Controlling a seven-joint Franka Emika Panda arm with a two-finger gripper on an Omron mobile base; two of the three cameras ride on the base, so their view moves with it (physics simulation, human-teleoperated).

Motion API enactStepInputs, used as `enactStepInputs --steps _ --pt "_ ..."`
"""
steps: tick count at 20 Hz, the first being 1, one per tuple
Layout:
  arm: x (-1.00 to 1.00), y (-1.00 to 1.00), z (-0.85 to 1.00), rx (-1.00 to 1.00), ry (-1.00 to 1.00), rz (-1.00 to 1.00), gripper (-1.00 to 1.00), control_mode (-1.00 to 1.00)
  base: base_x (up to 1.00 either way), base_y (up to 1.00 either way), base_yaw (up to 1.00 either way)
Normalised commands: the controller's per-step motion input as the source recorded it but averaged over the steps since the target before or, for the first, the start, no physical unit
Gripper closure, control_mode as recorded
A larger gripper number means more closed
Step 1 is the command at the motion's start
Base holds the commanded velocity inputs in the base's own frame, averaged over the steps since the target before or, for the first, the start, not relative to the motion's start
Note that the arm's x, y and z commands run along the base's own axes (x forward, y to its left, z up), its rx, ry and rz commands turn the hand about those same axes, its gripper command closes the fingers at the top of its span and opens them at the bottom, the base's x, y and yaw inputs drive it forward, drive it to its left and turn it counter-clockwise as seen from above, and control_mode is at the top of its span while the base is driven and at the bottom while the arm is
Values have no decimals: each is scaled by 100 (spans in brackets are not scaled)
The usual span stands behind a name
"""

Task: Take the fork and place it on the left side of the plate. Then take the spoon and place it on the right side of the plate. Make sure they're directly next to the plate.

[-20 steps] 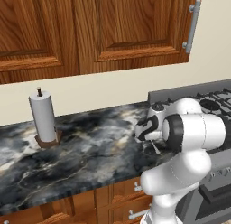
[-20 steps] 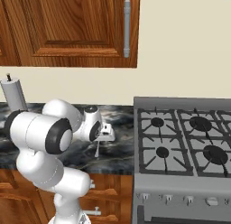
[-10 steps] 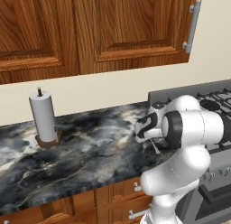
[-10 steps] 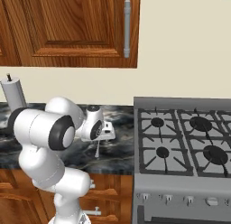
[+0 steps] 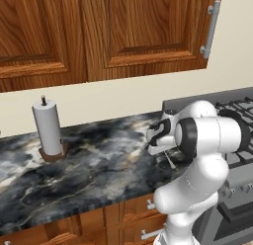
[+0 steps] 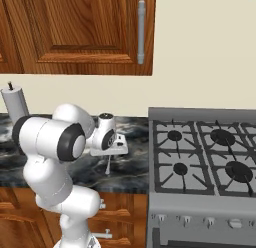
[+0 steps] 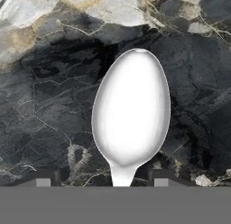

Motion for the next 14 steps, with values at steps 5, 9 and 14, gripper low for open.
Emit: enactStepInputs --steps 5,9,14 --pt "-82 0 -45 0 9 0 100 -100 0 0 0" --pt "-96 0 -13 1 3 0 100 -100 0 0 0" --pt "-69 0 29 4 0 1 100 -100 0 0 0"
